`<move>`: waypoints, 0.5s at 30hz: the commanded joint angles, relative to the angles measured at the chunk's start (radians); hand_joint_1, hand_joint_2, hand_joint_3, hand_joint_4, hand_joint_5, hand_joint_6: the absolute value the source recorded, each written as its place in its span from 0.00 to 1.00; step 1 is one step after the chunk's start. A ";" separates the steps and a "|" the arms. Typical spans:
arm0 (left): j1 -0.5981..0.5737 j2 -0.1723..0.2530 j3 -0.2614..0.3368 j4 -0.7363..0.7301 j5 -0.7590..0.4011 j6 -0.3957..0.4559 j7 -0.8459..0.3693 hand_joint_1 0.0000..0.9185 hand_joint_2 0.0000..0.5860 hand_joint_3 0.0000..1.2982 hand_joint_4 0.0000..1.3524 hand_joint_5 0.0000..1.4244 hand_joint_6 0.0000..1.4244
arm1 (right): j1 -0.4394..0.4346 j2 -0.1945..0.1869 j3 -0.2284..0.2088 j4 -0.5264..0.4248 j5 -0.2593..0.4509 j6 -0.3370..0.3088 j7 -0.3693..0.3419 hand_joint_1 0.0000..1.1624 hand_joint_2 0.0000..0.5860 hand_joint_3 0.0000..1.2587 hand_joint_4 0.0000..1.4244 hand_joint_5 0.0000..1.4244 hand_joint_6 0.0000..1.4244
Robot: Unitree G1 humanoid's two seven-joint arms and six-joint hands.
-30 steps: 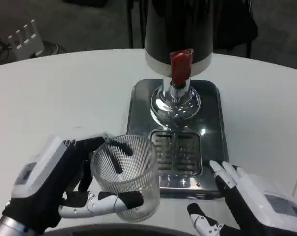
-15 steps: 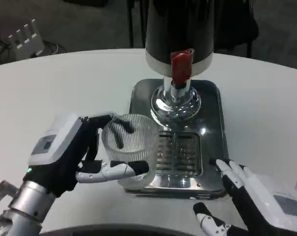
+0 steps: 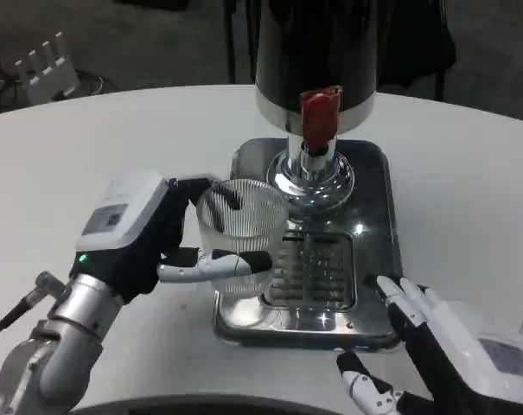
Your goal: Grasp the cup under the faucet to collect the drink, then remove the cup.
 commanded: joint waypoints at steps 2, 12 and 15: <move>-0.112 -0.002 -0.050 0.099 0.019 0.012 0.046 0.46 0.10 0.77 0.81 0.90 1.00 | 0.023 0.003 -0.016 -0.029 0.007 -0.008 0.007 0.23 0.77 0.04 0.00 0.00 0.00; -0.206 -0.014 -0.153 0.210 0.045 0.035 0.061 0.46 0.10 0.77 0.79 0.89 1.00 | 0.033 0.010 -0.017 -0.041 0.014 -0.014 0.005 0.23 0.77 0.04 0.00 0.00 0.01; -0.217 -0.019 -0.167 0.220 0.045 0.043 0.065 0.46 0.10 0.76 0.78 0.87 1.00 | 0.039 0.016 -0.011 -0.046 0.012 -0.017 0.003 0.23 0.77 0.04 0.00 0.00 0.01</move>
